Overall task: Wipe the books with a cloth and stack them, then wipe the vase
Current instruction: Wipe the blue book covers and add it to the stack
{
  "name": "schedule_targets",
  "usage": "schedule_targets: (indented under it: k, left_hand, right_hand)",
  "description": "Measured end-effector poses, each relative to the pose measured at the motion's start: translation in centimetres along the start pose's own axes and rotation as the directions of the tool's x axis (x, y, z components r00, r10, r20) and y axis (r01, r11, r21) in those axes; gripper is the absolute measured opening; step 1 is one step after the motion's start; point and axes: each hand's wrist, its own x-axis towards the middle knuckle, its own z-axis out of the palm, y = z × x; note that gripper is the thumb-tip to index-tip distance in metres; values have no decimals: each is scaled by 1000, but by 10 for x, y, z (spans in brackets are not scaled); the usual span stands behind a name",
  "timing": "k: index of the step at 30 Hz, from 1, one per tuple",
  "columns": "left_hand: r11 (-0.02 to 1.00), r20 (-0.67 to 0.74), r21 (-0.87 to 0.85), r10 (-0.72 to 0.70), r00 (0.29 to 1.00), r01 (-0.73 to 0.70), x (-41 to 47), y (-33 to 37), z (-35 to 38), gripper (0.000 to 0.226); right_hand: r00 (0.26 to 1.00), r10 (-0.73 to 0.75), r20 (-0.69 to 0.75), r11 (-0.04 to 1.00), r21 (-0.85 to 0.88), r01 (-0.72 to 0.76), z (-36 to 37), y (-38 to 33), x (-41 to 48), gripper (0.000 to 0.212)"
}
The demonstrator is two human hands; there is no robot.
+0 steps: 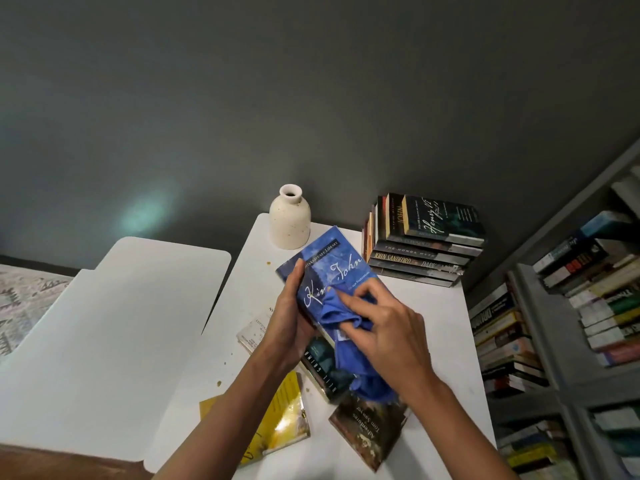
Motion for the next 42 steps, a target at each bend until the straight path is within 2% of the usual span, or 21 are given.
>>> schedule_targets:
  k: [4, 8, 12, 14, 17, 20, 22, 26, 28, 30, 32, 36, 38, 40, 42]
  left_hand:
    - [996, 10, -86, -17, 1000, 18, -3, 9, -3, 53]
    - [989, 12, -147, -32, 999, 33, -3, 12, -6, 57]
    - [976, 20, -212, -52, 998, 55, -6, 14, -5, 65]
    - [978, 6, -199, -67, 998, 67, -5, 12, -7, 68]
    - [983, 9, -172, -61, 998, 62, -5, 11, -7, 67]
    - [988, 12, -145, -53, 999, 55, -4, 18, -9, 66]
    - [986, 6, -161, -53, 999, 53, -5, 21, -11, 67]
    - [988, 2, -142, -63, 998, 62, -5, 15, -10, 66]
    - [991, -4, -117, -62, 998, 61, -3, 11, -8, 63]
    - [994, -3, -89, -71, 997, 71, -3, 12, -10, 63]
    - [991, 20, -103, -84, 996, 86, -5, 14, -12, 65]
    - [992, 8, -103, -75, 997, 76, -4, 13, -11, 66]
    - [996, 6, -65, -67, 998, 67, -2, 10, -11, 65]
    - [996, 10, -41, -75, 997, 75, -3, 12, -11, 65]
    - [994, 30, -55, -87, 996, 89, -4, 15, -13, 66]
  right_hand:
    - [989, -105, 106, 994, 13, 104, 4, -6, -11, 45]
    - [998, -28, 62, 999, 23, 27, -4, 2, -13, 37]
    - [993, -95, 68, 995, 25, 94, -1, -10, -9, 35]
    - [992, -107, 64, 994, 8, 107, 2, -11, -3, 31]
    - [999, -44, 25, 999, -16, 44, 8, -15, 7, 32]
    - [986, -113, 120, 993, -7, 114, 13, -21, 1, 43]
    - [982, -104, 158, 995, 7, 104, 7, -14, -5, 43]
    - [998, 18, 55, 999, -44, -15, 0, -6, 11, 35]
    - [999, -30, 41, 995, -91, 33, 8, -20, 17, 41]
    - [989, -106, 108, 990, -82, 115, 14, -29, 10, 50]
    - [977, -134, 164, 988, -52, 144, 11, -22, -1, 47]
    - [997, 2, 81, 998, -57, 2, 4, -7, 7, 43]
    - [997, -45, 63, 996, -74, 49, 11, -19, 13, 47]
    - [985, -129, 114, 990, -46, 135, 17, -28, 7, 50]
    - [976, -150, 158, 989, 10, 151, 14, -23, -4, 46]
